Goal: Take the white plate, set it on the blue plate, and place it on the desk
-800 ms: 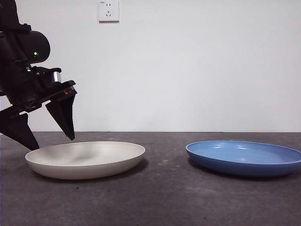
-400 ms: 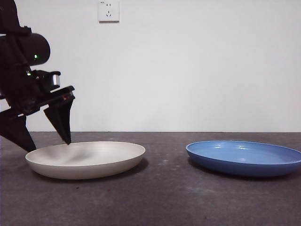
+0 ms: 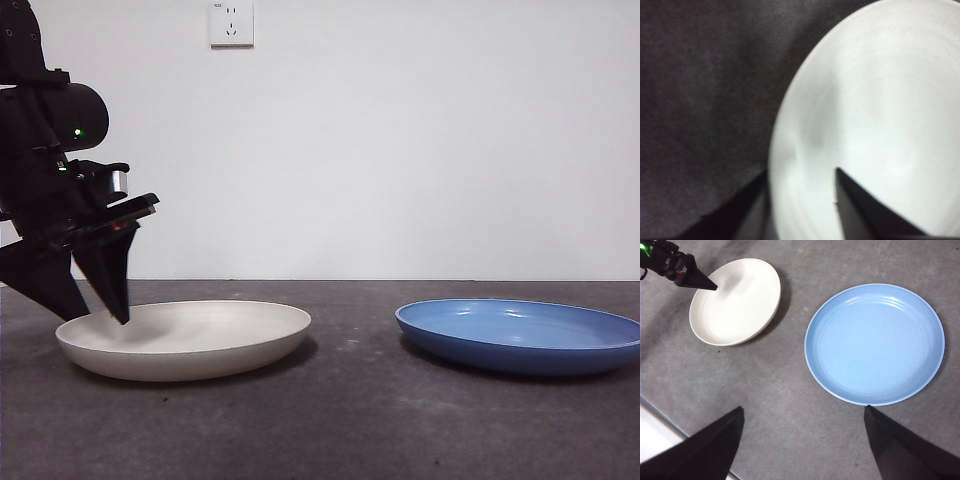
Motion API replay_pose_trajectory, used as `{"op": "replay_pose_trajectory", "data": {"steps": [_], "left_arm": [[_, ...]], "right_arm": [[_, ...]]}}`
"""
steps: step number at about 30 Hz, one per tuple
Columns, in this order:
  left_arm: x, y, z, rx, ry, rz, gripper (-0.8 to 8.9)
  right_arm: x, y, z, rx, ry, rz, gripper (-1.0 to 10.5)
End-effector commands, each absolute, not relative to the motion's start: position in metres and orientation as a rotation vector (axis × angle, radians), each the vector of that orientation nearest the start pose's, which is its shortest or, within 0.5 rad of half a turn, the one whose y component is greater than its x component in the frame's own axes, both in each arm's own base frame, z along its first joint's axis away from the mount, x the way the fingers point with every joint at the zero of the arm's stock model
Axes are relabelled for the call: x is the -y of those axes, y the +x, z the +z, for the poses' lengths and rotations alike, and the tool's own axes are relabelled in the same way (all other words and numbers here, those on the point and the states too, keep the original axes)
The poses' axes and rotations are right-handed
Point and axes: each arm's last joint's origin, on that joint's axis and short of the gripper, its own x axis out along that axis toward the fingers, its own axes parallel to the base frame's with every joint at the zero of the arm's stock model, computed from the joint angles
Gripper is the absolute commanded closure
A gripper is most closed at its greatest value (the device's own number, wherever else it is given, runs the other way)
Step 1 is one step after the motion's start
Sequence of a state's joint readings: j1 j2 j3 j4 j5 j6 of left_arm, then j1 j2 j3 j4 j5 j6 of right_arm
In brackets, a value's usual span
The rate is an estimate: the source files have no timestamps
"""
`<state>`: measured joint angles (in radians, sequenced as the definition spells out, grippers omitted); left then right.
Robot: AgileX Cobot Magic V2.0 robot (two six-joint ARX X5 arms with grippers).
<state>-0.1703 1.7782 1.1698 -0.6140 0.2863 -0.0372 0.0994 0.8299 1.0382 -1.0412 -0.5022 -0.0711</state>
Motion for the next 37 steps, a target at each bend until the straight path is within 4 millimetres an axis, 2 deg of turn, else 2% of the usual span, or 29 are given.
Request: {"op": "replay_pose_trajectory", "data": {"steps": [1,3,10,14,18,24,29,37], "left_arm": [[0.067,0.341,0.180,-1.239,-0.110,-0.373,7.66],[0.067,0.341,0.180,-1.240,-0.113,-0.371,7.98],[0.067,0.342,0.180,-1.236,-0.149,-0.356,7.98],[0.070,0.341,0.187,-1.219,-0.216,-0.428,7.98],[0.073,0.341,0.206,-1.170,-0.235,-0.434,7.98],[0.083,0.338,0.251,-1.064,-0.250,-0.461,7.98],[0.108,0.336,0.275,-1.014,-0.256,-0.560,7.98],[0.165,0.331,0.288,-0.905,-0.293,-0.688,7.97]], "right_arm": [[-0.028,0.130,0.345,-0.783,0.104,0.599,5.6],[-0.028,0.130,0.345,-0.783,0.104,0.599,5.6],[-0.028,0.130,0.345,-0.783,0.104,0.599,5.6],[-0.028,0.130,0.345,-0.783,0.104,0.599,5.6],[-0.028,0.130,0.345,-0.784,0.104,0.599,5.6],[-0.028,0.130,0.345,-0.784,0.105,0.599,5.6],[-0.028,0.130,0.345,-0.783,0.105,0.599,5.6],[-0.027,0.129,0.347,-0.779,0.122,0.581,5.6]]}}
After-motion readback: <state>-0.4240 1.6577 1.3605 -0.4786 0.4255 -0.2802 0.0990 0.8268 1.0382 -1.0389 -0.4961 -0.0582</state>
